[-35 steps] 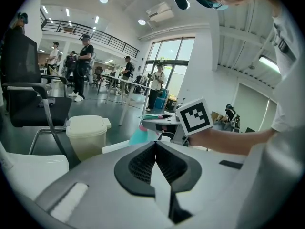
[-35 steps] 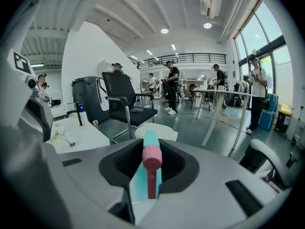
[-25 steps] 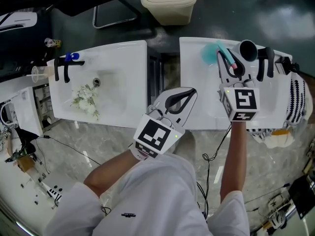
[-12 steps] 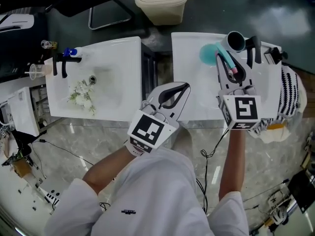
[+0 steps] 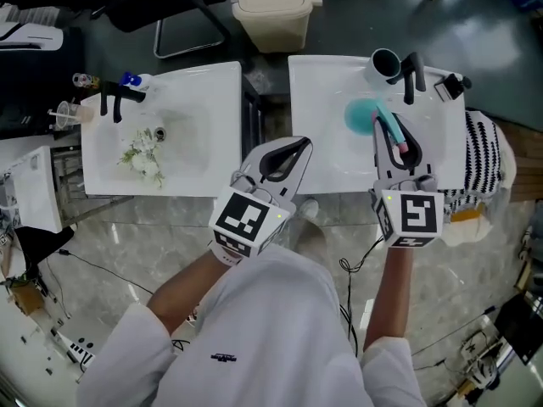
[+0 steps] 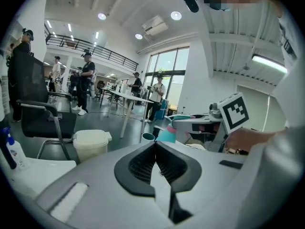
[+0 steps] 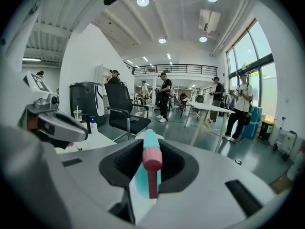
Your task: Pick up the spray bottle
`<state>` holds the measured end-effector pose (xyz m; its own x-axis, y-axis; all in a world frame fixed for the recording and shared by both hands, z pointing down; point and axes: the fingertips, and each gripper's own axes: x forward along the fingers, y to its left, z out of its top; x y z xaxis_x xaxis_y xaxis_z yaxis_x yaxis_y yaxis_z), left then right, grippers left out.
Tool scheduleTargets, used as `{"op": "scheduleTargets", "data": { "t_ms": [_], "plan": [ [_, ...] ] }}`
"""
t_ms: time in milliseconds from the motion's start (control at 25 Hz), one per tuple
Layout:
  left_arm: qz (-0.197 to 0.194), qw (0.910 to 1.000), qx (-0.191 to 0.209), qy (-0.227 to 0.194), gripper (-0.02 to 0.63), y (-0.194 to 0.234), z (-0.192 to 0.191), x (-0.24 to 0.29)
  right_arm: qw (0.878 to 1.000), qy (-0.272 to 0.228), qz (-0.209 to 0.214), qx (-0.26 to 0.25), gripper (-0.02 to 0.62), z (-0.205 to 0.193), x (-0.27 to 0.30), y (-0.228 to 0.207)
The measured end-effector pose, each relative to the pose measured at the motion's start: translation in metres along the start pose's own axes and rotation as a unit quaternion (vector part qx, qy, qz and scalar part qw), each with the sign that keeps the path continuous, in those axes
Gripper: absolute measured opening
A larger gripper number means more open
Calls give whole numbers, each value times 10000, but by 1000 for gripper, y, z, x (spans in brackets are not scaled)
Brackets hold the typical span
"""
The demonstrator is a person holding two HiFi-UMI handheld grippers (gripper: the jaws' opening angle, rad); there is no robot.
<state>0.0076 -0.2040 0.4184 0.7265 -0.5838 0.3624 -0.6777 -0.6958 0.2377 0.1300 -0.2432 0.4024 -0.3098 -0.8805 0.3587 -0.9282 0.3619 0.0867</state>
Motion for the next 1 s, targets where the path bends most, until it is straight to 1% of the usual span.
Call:
{"op": "scheduleTargets", "data": {
  "t_ms": [240,440,640,760,1000],
  "plan": [
    [56,9997,126,-188,6,-22,9,-32,9995,-61,-289,79,78,7,-59,10],
    [191,9991,242,-303,6,-28,17,-54,9976,-54,-636,251,78,5,-106,15],
    [224,9981,334,-469,6,-34,29,-68,9926,-124,-1083,534,78,-7,-149,8],
    [243,9981,318,-463,6,-40,28,-75,9892,-114,-1288,696,78,-16,-172,6],
    [221,9980,317,-509,6,-48,32,-80,9838,-182,-1598,786,78,-20,-199,-4]
  ]
}}
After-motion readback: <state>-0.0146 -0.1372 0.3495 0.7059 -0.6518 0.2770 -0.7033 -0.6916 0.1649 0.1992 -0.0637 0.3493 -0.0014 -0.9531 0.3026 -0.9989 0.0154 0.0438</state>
